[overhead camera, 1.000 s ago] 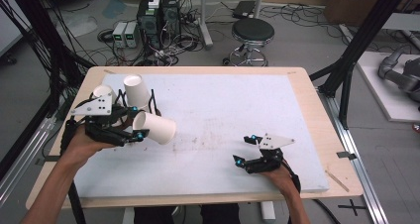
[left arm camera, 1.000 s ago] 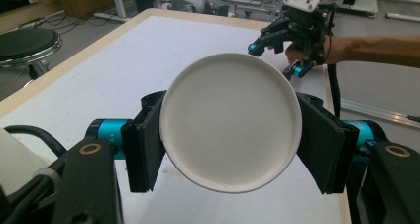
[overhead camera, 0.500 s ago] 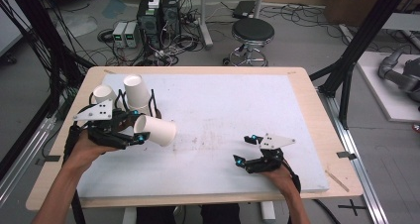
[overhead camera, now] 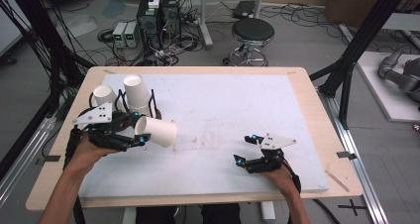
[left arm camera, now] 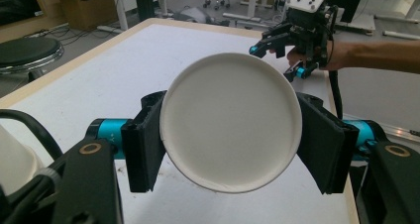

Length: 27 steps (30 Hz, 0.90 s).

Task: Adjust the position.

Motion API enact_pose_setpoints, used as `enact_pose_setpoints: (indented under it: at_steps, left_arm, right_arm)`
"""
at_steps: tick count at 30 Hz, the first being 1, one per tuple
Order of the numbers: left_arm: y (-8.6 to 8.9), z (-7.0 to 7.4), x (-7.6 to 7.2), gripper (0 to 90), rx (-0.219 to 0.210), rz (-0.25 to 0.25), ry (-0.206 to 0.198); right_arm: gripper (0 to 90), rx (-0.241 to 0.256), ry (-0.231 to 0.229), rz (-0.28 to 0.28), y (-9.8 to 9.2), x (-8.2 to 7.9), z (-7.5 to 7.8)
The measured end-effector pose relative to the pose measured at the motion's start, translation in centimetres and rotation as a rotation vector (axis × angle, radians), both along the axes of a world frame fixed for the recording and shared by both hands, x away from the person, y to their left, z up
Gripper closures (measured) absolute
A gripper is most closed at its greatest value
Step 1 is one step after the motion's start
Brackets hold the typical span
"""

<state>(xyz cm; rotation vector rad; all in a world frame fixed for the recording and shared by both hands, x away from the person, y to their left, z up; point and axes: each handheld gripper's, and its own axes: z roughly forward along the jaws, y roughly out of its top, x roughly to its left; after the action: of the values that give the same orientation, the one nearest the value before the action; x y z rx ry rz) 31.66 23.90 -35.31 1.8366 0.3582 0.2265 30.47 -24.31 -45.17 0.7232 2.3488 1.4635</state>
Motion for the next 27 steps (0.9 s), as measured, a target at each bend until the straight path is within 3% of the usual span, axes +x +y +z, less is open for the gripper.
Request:
enact_pose_setpoints:
  at_steps: [12, 18, 22, 27]
  left_arm:
    - [-0.3, -0.2, 0.0, 33.7, -0.004, -0.022, -0.001]
    - [-0.5, -0.6, -0.1, 33.6, -0.025, -0.036, 0.011]
    - [-0.7, -0.7, -0.1, 33.7, -0.032, -0.043, 0.011]
    - [-1.2, -0.8, -0.1, 33.7, -0.04, -0.055, 0.013]
  right_arm:
    - [18.9, 0.019, 0.002, -0.002, -0.2, 0.1, 0.1]
    - [19.5, 0.051, 0.014, 0.002, -0.5, 0.1, 0.3]
    - [19.5, 0.088, 0.006, 0.007, -0.6, 0.3, 1.1]
    - [19.5, 0.115, -0.017, 0.044, -0.1, 0.6, 3.3]
